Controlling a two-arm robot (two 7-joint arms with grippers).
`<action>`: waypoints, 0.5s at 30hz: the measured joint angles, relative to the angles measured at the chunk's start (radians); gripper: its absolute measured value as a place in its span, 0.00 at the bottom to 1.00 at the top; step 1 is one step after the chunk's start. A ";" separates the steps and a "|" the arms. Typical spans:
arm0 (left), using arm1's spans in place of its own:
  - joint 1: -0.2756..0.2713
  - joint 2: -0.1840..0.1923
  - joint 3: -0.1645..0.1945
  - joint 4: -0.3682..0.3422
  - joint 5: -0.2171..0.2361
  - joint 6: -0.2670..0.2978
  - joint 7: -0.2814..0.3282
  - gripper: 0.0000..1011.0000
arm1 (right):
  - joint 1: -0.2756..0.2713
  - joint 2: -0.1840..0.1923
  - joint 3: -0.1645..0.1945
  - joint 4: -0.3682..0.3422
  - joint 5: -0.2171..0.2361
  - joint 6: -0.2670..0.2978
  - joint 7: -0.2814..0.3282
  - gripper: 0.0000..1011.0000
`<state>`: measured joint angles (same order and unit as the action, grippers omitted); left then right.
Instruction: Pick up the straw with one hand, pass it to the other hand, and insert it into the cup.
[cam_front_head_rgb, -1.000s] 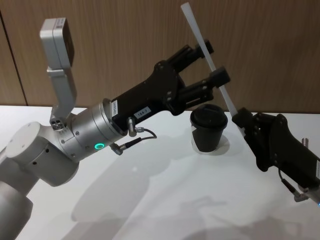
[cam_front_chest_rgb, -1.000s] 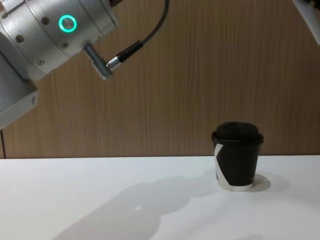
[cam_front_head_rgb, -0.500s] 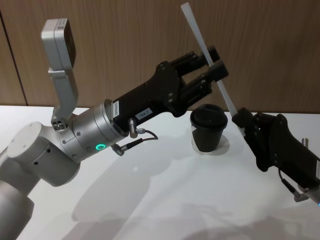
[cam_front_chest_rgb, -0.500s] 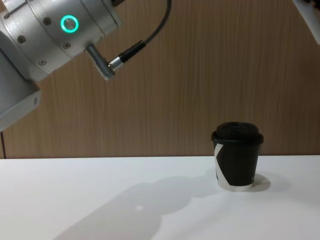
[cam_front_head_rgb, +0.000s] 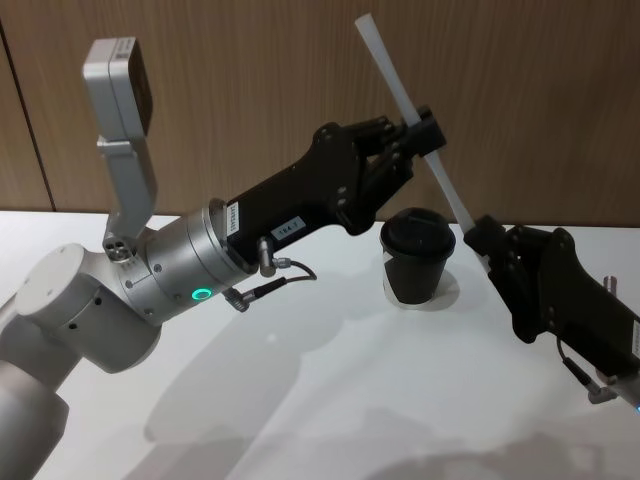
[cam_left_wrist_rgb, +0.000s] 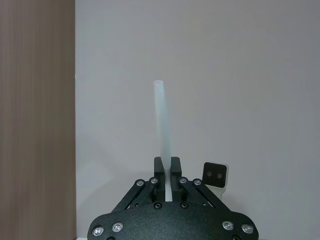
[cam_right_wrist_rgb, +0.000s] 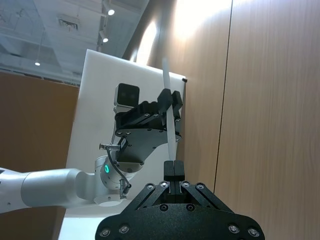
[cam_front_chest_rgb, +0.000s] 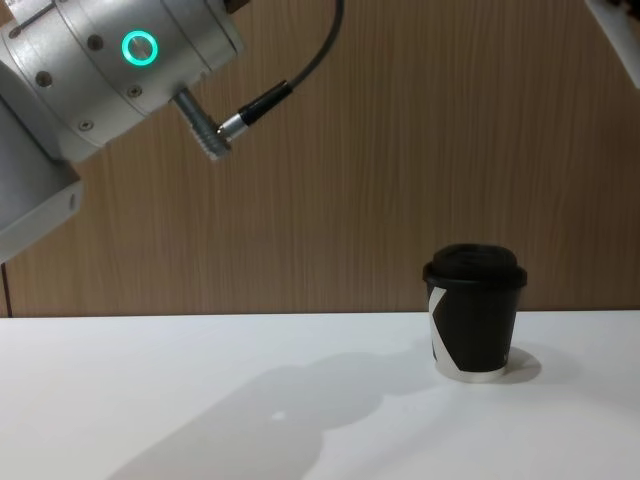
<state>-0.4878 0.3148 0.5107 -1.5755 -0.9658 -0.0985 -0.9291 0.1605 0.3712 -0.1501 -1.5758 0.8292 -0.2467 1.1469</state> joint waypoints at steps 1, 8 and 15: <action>0.000 0.000 0.000 0.000 0.000 0.000 0.000 0.07 | 0.000 0.000 0.000 0.000 0.000 0.000 0.000 0.00; 0.000 0.000 0.000 0.000 0.000 0.000 -0.001 0.02 | 0.000 0.000 0.000 0.000 0.000 0.000 0.000 0.00; 0.000 0.000 0.000 0.000 0.000 0.000 -0.001 0.01 | 0.000 0.000 0.000 0.000 0.000 0.000 0.000 0.01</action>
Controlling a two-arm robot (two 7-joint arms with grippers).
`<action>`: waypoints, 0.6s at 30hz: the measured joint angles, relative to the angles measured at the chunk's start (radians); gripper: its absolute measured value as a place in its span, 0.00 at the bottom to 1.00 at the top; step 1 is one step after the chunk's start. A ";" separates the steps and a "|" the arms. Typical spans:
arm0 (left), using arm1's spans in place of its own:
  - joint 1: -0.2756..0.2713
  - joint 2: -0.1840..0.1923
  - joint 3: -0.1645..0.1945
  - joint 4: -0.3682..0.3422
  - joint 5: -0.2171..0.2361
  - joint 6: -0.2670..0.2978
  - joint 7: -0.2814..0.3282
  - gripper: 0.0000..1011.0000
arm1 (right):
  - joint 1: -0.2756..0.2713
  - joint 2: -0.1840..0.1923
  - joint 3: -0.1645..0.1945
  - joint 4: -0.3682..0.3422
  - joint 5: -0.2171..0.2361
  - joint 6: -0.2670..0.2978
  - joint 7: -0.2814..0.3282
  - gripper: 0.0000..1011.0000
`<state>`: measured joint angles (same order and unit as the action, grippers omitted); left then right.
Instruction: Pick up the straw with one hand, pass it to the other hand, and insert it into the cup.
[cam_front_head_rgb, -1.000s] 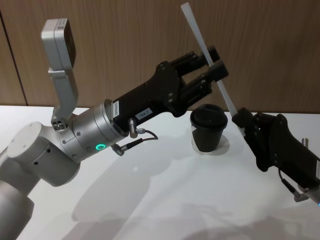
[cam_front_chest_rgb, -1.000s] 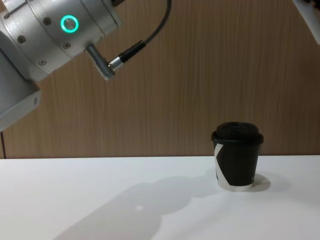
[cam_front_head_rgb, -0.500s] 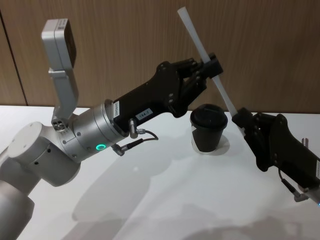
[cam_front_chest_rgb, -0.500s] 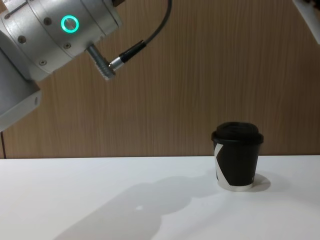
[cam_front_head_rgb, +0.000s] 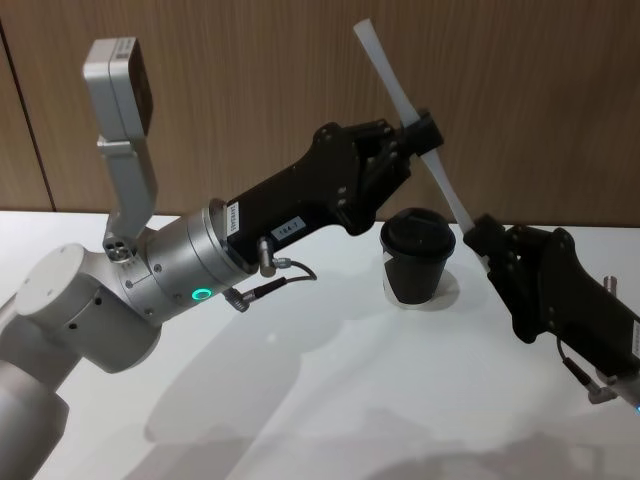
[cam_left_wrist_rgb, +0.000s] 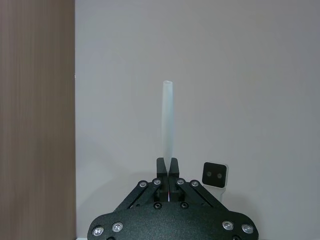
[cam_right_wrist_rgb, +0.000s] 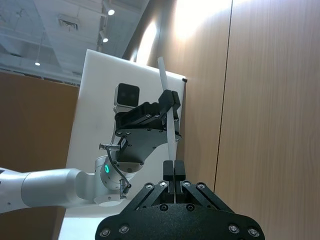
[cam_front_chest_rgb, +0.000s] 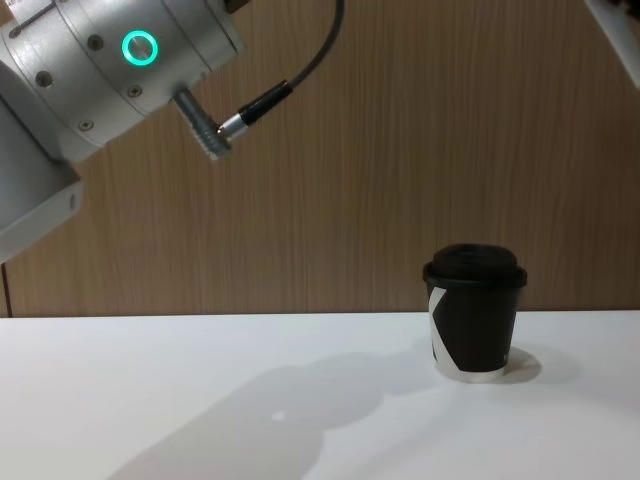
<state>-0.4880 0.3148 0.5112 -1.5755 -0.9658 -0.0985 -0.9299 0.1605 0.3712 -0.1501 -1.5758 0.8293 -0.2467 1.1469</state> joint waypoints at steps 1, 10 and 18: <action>0.000 0.000 0.000 0.000 0.000 0.000 0.000 0.01 | 0.000 0.000 0.000 0.000 0.000 0.000 0.000 0.03; 0.000 0.000 0.000 0.000 0.000 0.000 0.000 0.01 | 0.000 0.000 0.000 0.000 0.000 0.000 0.000 0.28; -0.001 0.003 0.001 -0.001 0.005 -0.001 0.005 0.01 | 0.000 0.000 0.000 0.000 0.000 0.000 0.000 0.53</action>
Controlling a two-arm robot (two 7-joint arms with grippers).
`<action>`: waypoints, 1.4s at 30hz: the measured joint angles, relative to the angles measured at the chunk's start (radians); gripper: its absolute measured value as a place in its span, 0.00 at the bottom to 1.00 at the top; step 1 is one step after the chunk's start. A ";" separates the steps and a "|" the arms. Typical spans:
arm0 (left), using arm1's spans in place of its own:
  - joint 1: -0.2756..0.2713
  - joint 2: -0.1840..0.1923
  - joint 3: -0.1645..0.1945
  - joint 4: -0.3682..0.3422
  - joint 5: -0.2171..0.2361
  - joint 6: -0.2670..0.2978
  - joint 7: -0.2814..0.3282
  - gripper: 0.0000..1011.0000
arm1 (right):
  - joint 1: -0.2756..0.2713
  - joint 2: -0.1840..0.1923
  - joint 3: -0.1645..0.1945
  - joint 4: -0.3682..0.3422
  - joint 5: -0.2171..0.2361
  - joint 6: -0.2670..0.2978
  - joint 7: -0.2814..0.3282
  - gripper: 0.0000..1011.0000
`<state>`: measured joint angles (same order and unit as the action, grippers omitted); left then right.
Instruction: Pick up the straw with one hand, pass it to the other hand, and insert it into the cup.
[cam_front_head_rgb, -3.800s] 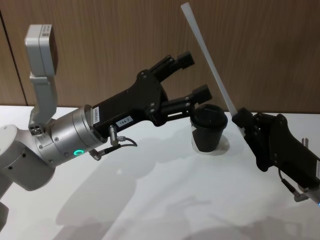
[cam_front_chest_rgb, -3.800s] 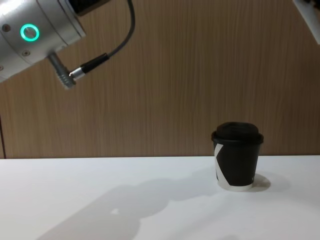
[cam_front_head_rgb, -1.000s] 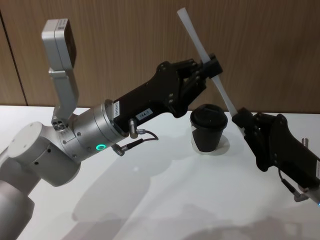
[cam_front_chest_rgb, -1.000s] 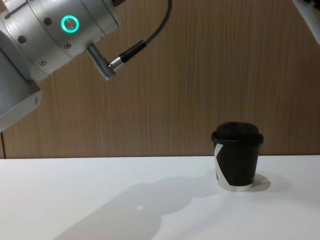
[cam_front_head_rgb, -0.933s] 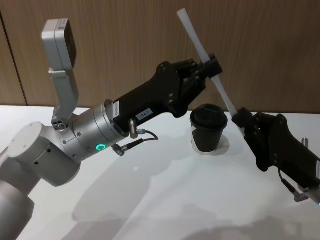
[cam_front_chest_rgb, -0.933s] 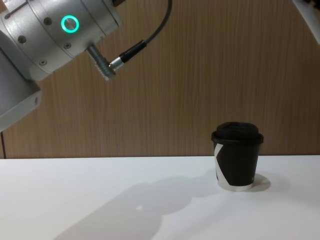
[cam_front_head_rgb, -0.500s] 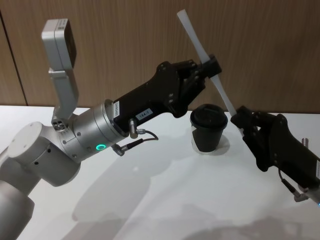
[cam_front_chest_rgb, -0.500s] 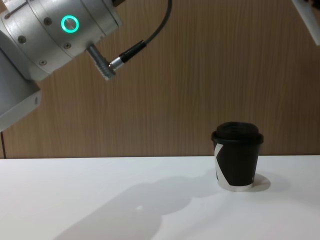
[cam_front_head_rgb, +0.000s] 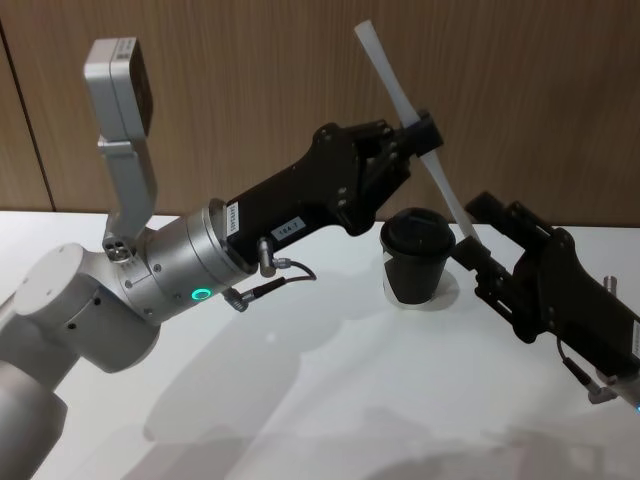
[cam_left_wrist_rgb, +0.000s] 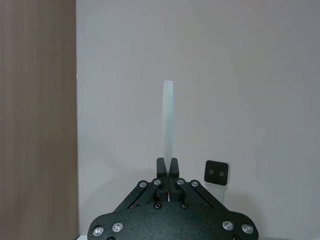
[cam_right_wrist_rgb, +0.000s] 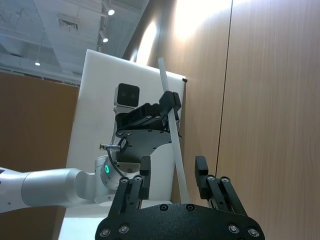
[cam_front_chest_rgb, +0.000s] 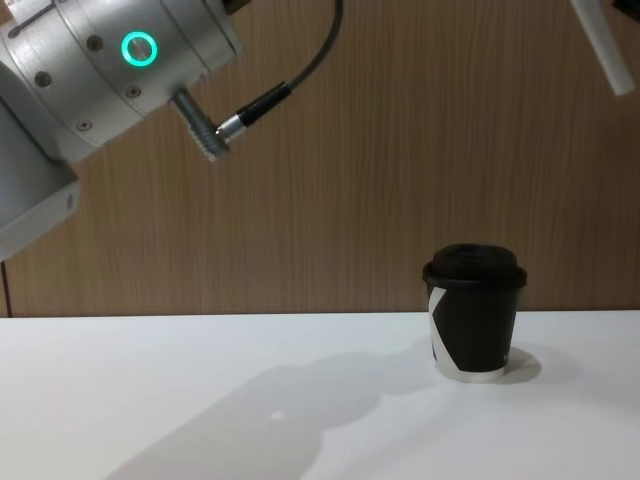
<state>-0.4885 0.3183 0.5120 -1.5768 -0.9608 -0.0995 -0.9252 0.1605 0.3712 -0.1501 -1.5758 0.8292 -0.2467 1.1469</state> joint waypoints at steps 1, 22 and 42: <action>0.000 0.003 0.000 -0.002 0.006 -0.002 0.006 0.01 | 0.000 0.000 0.000 0.000 0.000 0.000 0.000 0.54; 0.006 0.067 0.000 -0.053 0.203 -0.059 0.187 0.01 | 0.000 0.000 0.000 0.000 0.000 0.000 0.000 0.99; 0.012 0.073 -0.016 -0.045 0.499 -0.140 0.424 0.01 | 0.000 0.000 0.000 0.000 0.000 0.000 0.000 0.99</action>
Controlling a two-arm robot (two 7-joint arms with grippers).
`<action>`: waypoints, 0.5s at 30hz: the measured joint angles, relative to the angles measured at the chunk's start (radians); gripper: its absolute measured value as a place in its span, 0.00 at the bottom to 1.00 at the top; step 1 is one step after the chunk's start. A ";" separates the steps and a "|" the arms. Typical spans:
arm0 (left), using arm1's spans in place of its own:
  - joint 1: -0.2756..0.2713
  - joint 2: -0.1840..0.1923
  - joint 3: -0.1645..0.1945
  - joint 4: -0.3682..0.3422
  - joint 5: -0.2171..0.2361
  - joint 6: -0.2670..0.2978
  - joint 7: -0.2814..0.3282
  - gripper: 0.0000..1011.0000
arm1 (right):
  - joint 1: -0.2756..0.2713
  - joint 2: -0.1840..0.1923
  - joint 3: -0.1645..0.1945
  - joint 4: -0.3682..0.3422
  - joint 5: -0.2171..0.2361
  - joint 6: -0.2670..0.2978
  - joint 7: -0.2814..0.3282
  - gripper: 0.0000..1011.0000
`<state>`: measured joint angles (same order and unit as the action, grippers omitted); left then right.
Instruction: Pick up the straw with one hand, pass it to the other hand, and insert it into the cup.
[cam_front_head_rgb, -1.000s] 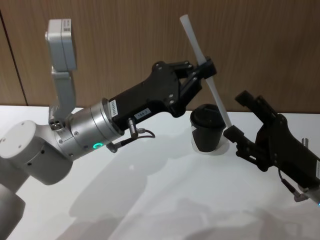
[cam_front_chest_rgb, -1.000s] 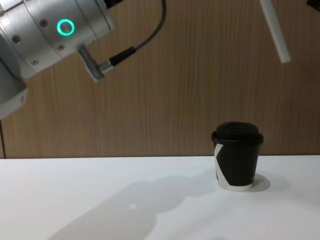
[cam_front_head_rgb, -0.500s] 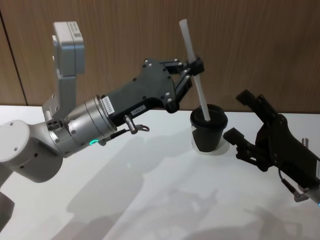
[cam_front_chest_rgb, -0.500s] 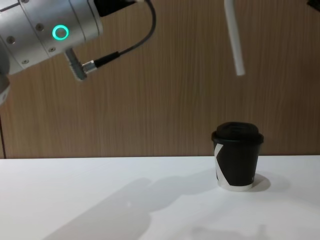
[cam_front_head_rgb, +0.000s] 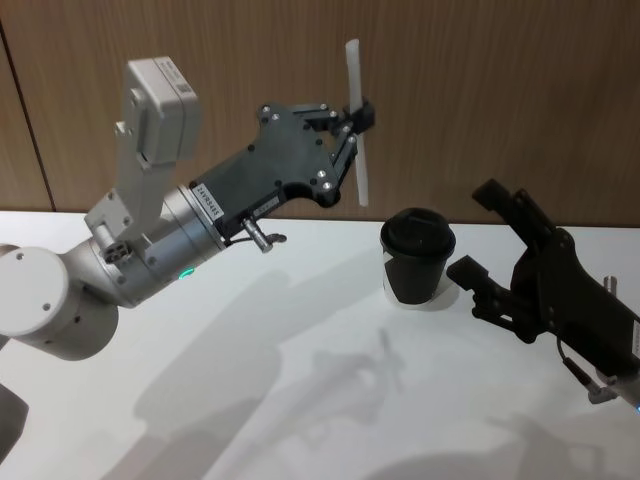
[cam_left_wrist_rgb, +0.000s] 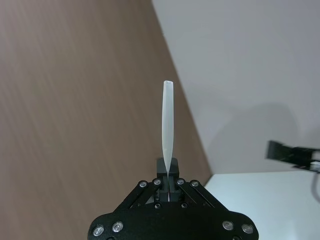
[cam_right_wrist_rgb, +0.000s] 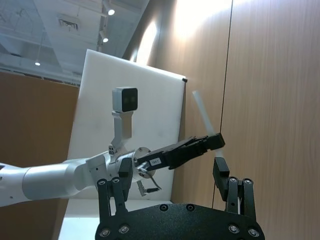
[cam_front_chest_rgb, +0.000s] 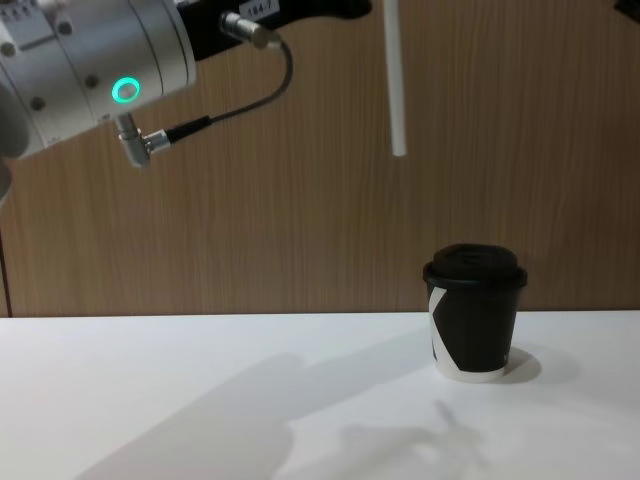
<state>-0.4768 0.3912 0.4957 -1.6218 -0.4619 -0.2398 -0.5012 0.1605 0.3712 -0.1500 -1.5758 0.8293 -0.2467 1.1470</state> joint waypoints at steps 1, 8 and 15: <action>-0.001 -0.002 0.000 0.004 0.010 -0.003 0.008 0.01 | 0.000 0.000 0.000 0.000 0.000 0.000 0.000 0.99; -0.017 -0.028 -0.001 0.058 0.073 -0.029 0.054 0.01 | 0.000 0.000 0.000 0.000 0.000 0.000 0.000 0.99; -0.042 -0.059 0.001 0.127 0.095 -0.049 0.061 0.01 | 0.000 0.000 0.000 0.000 0.000 0.000 0.000 0.99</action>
<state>-0.5192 0.3326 0.4971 -1.4945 -0.3665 -0.2888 -0.4405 0.1605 0.3712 -0.1501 -1.5758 0.8293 -0.2467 1.1470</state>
